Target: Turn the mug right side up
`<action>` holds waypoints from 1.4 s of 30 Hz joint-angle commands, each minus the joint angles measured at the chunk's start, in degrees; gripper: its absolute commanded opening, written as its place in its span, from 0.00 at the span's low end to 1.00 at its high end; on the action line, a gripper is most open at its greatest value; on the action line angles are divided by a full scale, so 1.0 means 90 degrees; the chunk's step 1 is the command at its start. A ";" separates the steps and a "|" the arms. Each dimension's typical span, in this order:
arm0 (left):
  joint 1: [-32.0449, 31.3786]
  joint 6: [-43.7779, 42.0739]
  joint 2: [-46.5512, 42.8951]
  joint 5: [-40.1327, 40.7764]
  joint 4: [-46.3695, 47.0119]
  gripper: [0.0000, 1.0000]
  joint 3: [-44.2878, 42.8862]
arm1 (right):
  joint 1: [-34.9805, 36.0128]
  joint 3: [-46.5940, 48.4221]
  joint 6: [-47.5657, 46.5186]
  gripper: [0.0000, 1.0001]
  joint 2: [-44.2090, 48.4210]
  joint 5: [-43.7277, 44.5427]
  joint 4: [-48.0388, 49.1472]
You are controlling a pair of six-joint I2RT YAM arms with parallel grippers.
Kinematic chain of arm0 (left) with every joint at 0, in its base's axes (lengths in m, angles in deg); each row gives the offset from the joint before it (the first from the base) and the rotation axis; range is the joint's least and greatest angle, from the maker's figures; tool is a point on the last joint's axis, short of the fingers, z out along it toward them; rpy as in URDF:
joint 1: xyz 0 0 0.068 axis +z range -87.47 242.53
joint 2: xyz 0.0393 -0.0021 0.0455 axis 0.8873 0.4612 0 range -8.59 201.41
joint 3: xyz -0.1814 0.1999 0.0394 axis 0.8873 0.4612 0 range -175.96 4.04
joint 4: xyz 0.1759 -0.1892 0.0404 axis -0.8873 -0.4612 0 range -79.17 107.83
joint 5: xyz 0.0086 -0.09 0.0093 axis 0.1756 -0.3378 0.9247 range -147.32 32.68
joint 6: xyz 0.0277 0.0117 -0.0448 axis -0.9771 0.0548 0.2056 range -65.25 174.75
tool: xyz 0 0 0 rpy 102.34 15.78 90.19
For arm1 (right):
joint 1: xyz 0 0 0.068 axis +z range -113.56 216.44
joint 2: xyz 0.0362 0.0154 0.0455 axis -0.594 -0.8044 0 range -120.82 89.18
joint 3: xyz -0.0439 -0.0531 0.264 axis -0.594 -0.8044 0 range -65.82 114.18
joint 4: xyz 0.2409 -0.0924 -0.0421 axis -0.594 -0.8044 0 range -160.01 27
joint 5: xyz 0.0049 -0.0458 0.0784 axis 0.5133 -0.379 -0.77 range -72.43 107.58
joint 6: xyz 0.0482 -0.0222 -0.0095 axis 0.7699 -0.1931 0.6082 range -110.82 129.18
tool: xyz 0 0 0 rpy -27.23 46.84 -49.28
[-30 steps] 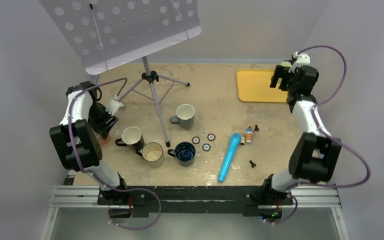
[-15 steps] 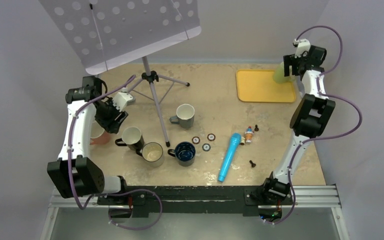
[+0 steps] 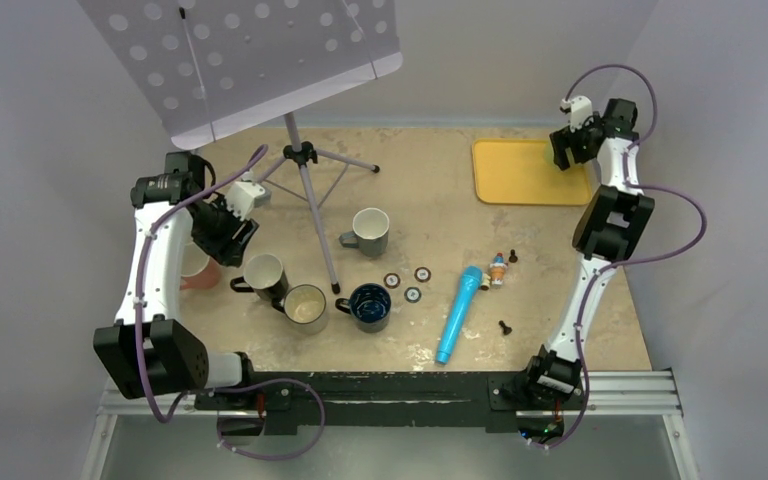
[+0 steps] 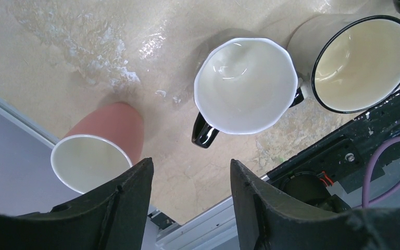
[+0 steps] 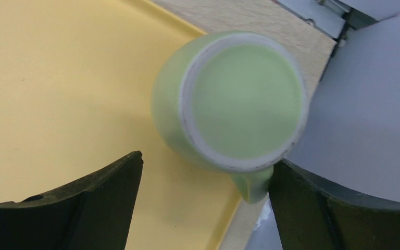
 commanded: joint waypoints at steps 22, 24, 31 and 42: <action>-0.0011 0.0097 -0.0096 -0.0376 -0.0305 0.60 -0.0425 | 0.0353 -0.1352 0.0962 0.18 0.0654 0.0790 0.1274; -0.0014 0.0095 -0.0173 -0.0489 -0.0412 0.60 -0.0441 | 0.0351 -0.1428 0.1051 0.00 0.0810 0.0866 0.1309; -0.0025 -0.0281 -0.0739 -0.2309 -0.1275 0.60 -0.0570 | 0.0366 -0.3405 0.2437 0.00 0.3080 0.0262 0.2986; -0.0109 0.0432 -0.1816 -0.5140 -0.1649 0.66 -0.1190 | 0.2552 -0.6737 0.5195 0.00 0.7380 -0.0645 0.5947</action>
